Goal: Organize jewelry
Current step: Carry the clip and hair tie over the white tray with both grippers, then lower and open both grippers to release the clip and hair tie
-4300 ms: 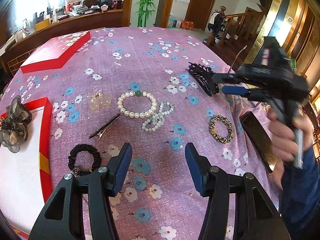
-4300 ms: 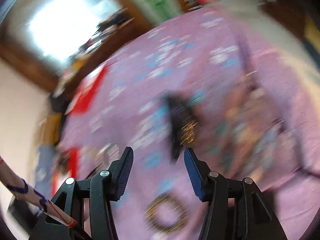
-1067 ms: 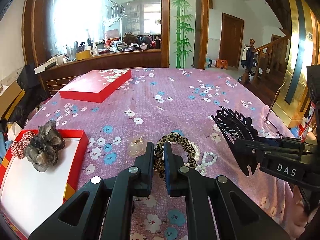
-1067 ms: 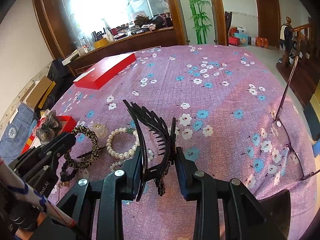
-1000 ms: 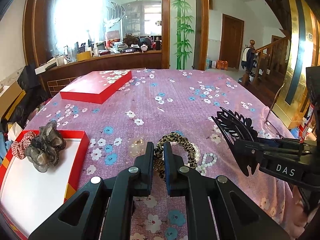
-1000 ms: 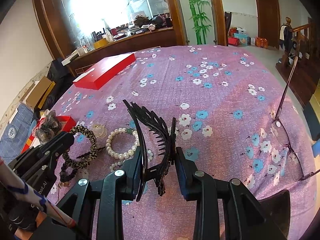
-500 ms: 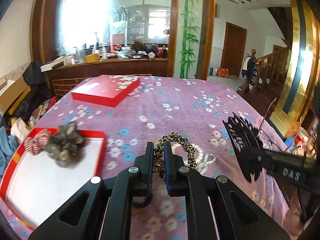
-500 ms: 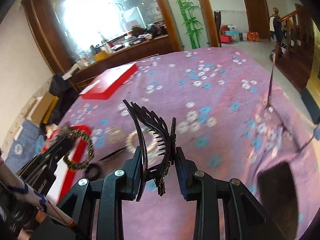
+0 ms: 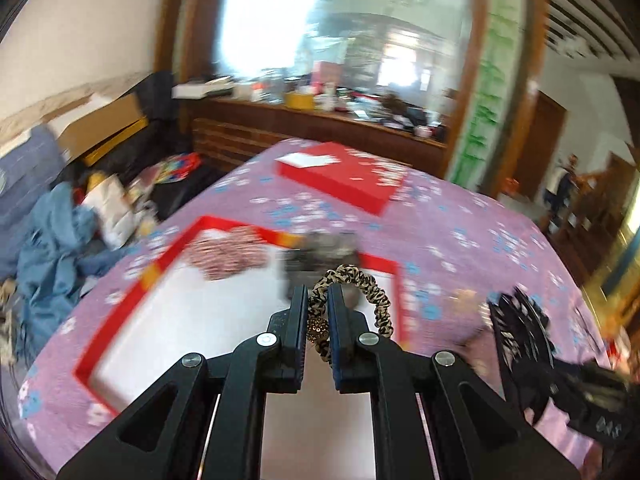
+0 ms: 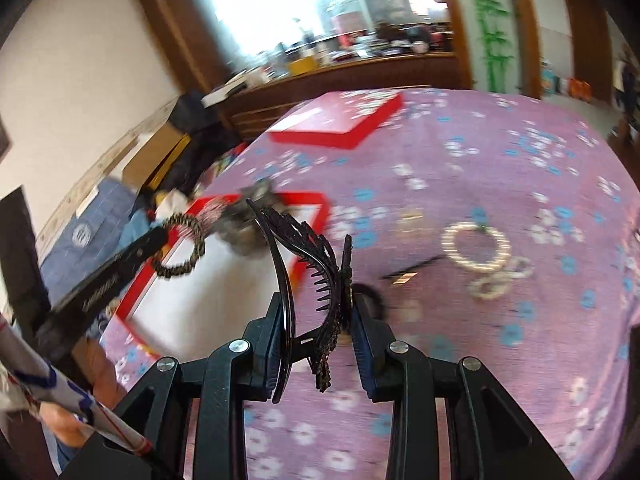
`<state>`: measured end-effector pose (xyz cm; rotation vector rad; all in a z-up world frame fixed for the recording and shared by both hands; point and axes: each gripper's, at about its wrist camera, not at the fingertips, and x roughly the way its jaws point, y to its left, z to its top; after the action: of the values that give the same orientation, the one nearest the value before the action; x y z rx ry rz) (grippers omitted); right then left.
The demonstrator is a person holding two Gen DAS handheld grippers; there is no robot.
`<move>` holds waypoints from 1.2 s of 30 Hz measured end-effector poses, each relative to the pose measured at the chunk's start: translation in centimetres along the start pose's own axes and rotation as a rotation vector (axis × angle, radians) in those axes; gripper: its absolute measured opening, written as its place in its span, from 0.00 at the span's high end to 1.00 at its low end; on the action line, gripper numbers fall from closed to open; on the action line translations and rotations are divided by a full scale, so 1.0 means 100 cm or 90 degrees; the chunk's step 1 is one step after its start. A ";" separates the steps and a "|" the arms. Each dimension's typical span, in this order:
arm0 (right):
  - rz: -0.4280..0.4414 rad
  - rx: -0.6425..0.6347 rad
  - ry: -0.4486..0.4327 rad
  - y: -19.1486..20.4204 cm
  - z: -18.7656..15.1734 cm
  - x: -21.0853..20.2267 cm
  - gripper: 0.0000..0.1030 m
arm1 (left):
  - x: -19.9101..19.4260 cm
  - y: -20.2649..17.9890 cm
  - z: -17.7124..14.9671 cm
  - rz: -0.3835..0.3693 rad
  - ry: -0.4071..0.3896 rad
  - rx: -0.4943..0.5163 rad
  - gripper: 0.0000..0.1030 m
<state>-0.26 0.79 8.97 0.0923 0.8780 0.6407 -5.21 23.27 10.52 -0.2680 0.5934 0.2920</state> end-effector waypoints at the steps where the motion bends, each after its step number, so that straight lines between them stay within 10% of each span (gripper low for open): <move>1: 0.005 -0.008 0.006 0.009 0.000 0.005 0.67 | 0.003 0.011 0.002 0.005 0.004 -0.012 0.91; 10: -0.007 -0.038 0.051 0.060 0.006 0.046 0.67 | 0.036 0.079 0.011 0.001 0.061 -0.087 0.91; 36: -0.103 -0.010 0.088 0.064 0.020 0.128 0.66 | 0.109 0.069 0.011 -0.033 0.160 -0.071 0.91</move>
<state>4.03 13.50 3.55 -0.0378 1.0021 0.5066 1.53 32.12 3.92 -0.4313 0.8184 0.2428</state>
